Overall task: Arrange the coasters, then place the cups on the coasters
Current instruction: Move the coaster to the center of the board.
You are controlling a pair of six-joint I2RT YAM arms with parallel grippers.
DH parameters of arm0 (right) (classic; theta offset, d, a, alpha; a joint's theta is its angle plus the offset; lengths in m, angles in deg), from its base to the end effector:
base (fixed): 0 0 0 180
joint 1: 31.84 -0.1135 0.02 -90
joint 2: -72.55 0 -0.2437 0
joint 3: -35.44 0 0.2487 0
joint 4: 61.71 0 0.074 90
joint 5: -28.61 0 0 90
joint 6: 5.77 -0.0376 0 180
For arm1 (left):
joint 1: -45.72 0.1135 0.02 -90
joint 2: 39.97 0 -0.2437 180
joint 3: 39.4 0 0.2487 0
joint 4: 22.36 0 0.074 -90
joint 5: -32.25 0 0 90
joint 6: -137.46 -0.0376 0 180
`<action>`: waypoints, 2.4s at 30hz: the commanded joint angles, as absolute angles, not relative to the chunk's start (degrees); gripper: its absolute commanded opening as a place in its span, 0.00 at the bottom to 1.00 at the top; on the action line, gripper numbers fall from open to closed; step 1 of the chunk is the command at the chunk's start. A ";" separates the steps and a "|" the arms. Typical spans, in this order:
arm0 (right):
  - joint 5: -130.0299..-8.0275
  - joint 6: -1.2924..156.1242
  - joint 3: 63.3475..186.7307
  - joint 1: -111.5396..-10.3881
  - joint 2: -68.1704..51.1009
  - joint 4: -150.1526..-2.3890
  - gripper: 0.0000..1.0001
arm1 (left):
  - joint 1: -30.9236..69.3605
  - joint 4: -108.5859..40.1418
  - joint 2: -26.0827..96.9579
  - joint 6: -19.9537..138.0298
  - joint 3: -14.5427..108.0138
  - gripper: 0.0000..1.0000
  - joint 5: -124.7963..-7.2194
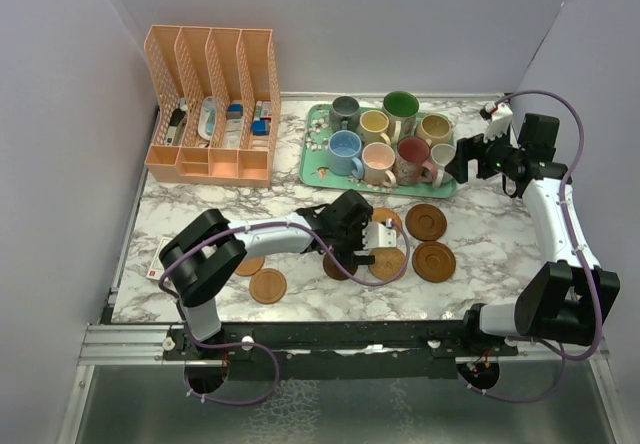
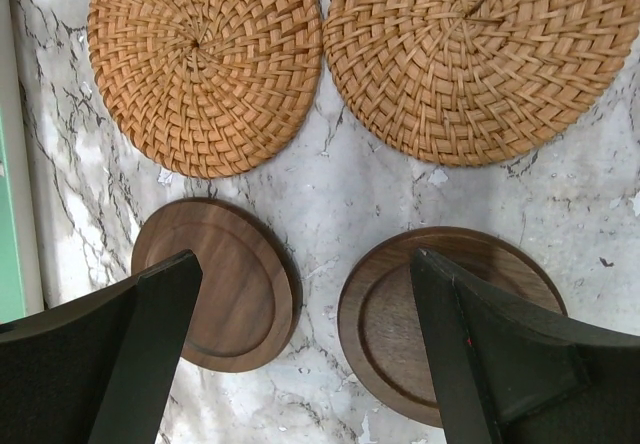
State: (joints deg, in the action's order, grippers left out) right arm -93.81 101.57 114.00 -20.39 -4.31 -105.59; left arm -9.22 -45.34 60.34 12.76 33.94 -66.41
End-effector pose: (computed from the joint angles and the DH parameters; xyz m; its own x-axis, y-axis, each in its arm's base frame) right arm 0.2897 -0.0381 0.2872 -0.5621 -0.1429 -0.8147 -0.4079 0.9048 0.1228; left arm 0.2003 -0.2953 0.1554 0.1308 0.7933 -0.5946 0.9614 0.0450 0.2715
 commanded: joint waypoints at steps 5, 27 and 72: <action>-92.90 102.34 114.24 -20.67 -4.65 -105.12 0.97 | -9.74 -45.78 62.69 13.60 34.48 0.90 -65.14; -92.66 102.37 114.27 -20.67 -4.79 -105.21 0.97 | -9.74 -44.72 62.47 14.84 34.39 0.90 -65.28; -92.65 102.51 114.38 -20.67 -5.16 -105.39 0.97 | -2.57 -55.41 50.65 10.70 33.57 0.91 -65.53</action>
State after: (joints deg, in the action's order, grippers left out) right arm -93.18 102.05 114.00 -20.39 -4.73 -105.59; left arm -6.79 -48.90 53.83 12.43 33.13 -65.98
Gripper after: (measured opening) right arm 0.972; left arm 0.904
